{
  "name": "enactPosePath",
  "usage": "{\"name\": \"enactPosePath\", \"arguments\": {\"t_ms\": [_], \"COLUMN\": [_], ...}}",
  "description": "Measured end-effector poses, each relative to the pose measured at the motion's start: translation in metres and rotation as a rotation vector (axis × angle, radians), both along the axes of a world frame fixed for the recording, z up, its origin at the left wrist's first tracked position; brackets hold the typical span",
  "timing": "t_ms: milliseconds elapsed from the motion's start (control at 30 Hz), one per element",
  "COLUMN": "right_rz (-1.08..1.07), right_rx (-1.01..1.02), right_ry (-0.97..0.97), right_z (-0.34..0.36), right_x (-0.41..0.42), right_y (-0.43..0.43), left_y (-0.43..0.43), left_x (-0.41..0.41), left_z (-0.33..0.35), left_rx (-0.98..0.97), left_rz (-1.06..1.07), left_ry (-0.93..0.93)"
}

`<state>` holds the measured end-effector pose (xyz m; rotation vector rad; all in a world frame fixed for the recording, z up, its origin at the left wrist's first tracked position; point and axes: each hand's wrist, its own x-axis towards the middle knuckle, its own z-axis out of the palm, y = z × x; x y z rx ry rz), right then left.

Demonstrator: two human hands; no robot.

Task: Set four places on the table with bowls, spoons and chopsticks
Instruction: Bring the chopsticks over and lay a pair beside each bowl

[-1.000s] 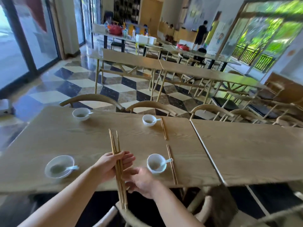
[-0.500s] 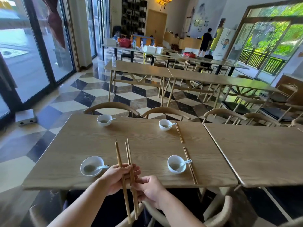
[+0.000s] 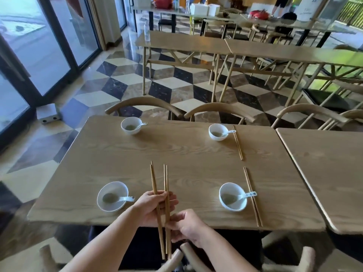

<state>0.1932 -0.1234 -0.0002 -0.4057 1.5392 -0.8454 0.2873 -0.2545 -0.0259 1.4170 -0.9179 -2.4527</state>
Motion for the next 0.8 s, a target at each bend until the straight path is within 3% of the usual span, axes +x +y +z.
{"name": "enactPosePath", "arguments": {"t_ms": [233,500,667,800], "right_rz": [0.062,0.125,-0.014,-0.050], "right_rx": [0.034,0.048,0.080,0.165], "right_ry": [-0.011,-0.074,-0.136,0.002], "right_z": [-0.032,-0.050,-0.054,-0.066], "right_x": [-0.026,-0.029,-0.024,-0.024], "right_y": [-0.045,-0.062,-0.073,-0.087], "left_y": [-0.027,-0.048,-0.059,-0.073], "left_x": [-0.011,-0.001,-0.008,0.000], "left_z": [-0.029,-0.036,-0.036,-0.033], "left_rx": [0.058,0.148,0.072,-0.075], "left_rz": [0.008,-0.046,-0.058,-0.232], "left_ry": [-0.093,-0.058,-0.089,-0.292]}}
